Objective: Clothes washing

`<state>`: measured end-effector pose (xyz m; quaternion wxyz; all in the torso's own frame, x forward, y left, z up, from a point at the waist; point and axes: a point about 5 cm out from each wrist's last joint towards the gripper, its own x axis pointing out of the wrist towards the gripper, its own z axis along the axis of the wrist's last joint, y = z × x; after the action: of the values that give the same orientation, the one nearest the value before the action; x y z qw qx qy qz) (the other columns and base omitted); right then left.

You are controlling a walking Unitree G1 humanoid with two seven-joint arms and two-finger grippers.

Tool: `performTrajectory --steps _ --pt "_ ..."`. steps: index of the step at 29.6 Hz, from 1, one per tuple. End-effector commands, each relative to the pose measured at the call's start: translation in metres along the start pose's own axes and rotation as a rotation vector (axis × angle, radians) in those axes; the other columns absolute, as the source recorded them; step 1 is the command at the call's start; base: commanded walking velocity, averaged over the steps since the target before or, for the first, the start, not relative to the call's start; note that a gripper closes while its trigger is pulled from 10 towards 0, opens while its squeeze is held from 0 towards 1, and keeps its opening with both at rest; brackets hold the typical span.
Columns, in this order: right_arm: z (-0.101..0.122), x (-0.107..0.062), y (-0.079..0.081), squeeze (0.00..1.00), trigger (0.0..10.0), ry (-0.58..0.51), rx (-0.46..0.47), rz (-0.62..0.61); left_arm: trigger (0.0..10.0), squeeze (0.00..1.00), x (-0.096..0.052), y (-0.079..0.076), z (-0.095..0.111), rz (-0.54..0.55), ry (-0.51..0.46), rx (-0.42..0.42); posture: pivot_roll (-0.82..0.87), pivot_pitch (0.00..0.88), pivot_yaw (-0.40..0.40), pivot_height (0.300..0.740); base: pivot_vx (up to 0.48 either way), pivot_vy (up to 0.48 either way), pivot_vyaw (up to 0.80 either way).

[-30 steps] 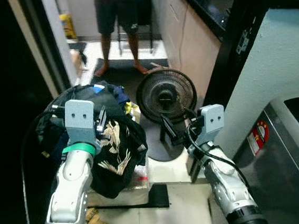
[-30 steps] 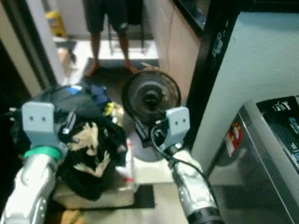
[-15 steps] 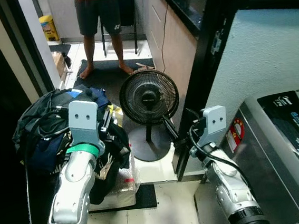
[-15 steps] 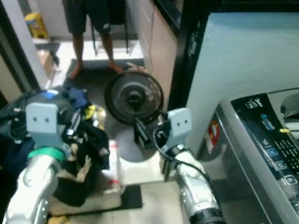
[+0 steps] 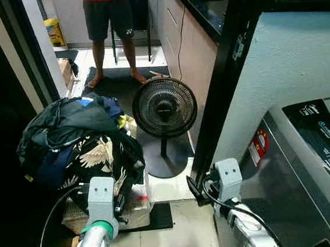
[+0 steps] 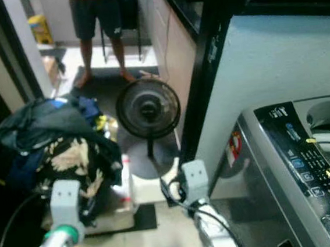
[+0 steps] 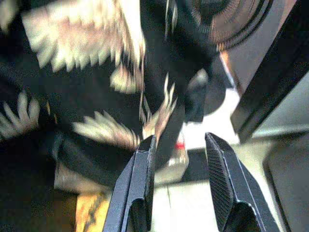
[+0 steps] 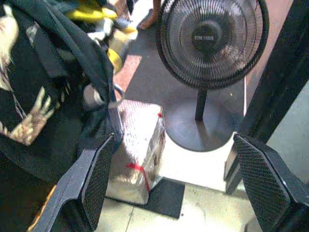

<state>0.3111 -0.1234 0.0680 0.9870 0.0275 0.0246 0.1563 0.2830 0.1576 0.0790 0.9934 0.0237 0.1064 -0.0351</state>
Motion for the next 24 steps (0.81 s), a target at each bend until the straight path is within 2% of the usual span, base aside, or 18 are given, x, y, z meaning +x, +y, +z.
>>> performTrajectory --steps 1,4,6,9,24 --pt "0.008 0.002 0.0 0.0 10.0 -0.04 -0.015 0.003 10.0 0.0 0.001 -0.003 0.006 -0.001 -0.026 0.007 0.03 0.023 -0.019 0.74 0.0 0.0 0.0" --pt "0.028 0.01 -0.001 0.0 10.0 -0.123 -0.021 -0.011 10.0 0.0 0.004 -0.005 0.022 -0.003 -0.096 0.043 0.02 0.027 -0.018 0.74 0.0 0.0 0.58" --pt "0.028 0.01 -0.001 0.0 10.0 -0.123 -0.021 -0.011 10.0 0.0 0.004 -0.005 0.022 -0.003 -0.096 0.043 0.02 0.027 -0.018 0.74 0.0 0.0 0.76" --pt "0.041 0.015 -0.002 0.0 10.0 -0.177 -0.021 -0.029 10.0 0.0 0.006 -0.008 0.033 -0.019 -0.147 0.052 0.02 0.027 -0.018 0.74 0.0 0.0 0.76" --pt "0.05 0.018 0.0 0.0 10.0 -0.213 -0.028 -0.025 10.0 0.0 0.008 -0.006 0.048 -0.011 -0.204 0.086 0.03 0.033 -0.013 0.74 0.0 0.0 0.76"
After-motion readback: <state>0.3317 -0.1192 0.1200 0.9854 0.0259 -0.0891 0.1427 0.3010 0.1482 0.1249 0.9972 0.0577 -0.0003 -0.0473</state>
